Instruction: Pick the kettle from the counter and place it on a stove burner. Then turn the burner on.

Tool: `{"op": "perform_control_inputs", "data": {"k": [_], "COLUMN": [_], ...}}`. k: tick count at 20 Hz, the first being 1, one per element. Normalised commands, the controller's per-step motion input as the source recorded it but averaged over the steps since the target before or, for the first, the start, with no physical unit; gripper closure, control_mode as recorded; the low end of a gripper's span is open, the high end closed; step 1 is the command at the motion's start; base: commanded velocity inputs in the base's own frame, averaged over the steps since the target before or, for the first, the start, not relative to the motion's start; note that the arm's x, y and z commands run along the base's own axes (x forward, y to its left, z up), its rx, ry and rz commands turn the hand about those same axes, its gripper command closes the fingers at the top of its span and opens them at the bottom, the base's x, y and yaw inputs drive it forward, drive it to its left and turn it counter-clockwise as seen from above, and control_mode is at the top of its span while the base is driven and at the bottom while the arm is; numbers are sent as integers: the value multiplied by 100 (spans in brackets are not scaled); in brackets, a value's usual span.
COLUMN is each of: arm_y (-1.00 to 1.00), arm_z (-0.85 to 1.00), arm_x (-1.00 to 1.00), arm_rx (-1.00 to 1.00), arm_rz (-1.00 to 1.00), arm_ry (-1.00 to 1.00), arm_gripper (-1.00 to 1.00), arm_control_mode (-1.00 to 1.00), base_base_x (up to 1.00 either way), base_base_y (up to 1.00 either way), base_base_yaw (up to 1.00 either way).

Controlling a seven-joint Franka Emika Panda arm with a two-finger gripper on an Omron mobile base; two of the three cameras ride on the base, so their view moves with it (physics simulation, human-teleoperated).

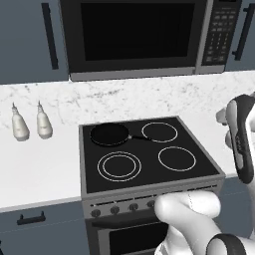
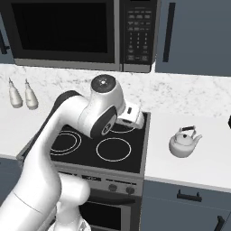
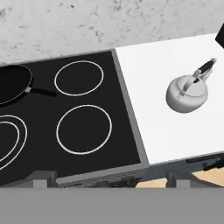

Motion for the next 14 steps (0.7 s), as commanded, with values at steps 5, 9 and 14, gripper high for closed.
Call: {"op": "perform_control_inputs", "data": {"k": [5, 9, 14], "arm_y": [-100, -100, -100], "arm_z": [-1, -6, 0], "arm_x": [-29, 1, 48], "arm_rx": [4, 5, 10], "arm_rz": [-38, -39, -35], "arm_ry": [0, -1, 1], "arm_gripper": [-100, -100, -100], "arm_control_mode": [-100, -100, -100], "base_base_x": [0, 0, 0], "base_base_y": [0, 0, 0], "base_base_yaw": [0, 0, 0]}}
